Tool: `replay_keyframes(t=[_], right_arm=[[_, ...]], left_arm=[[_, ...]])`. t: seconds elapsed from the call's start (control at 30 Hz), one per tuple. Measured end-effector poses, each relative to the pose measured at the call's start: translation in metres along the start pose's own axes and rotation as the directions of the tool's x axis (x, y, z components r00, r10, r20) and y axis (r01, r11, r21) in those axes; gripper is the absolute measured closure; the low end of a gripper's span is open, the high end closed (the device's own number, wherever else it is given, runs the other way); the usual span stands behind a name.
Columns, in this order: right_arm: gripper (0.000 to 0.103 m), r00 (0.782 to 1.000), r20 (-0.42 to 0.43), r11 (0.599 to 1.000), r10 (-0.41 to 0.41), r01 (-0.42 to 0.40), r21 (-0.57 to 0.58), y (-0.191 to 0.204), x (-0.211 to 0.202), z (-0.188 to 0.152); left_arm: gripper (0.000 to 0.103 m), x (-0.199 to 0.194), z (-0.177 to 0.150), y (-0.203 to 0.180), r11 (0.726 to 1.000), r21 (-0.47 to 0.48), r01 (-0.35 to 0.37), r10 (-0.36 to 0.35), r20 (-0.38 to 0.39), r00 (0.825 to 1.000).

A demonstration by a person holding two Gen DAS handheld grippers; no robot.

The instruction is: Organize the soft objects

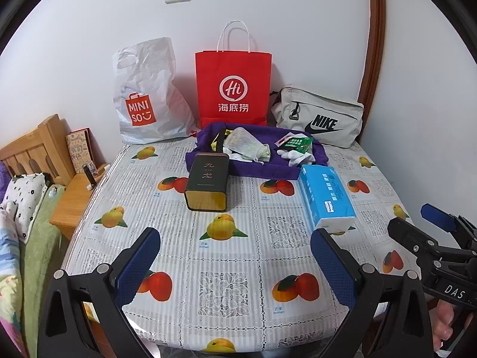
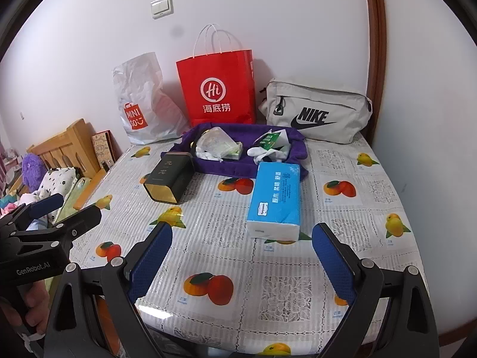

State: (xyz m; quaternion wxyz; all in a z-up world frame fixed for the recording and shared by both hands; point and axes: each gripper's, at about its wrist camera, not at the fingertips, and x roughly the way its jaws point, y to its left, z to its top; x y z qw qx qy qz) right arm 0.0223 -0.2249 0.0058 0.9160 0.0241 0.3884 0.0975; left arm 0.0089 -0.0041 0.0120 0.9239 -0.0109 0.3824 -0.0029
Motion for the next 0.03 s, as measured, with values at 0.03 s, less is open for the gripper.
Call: replay_keyframes(t=[0.03], right_arm=[[0.009, 1.000, 0.000, 1.000, 0.000, 0.000, 0.000, 0.0000, 0.0000, 0.0000]], left_arm=[[0.001, 0.0003, -0.0004, -0.0015, 1.000, -0.001, -0.001, 0.001, 0.004, 1.000]])
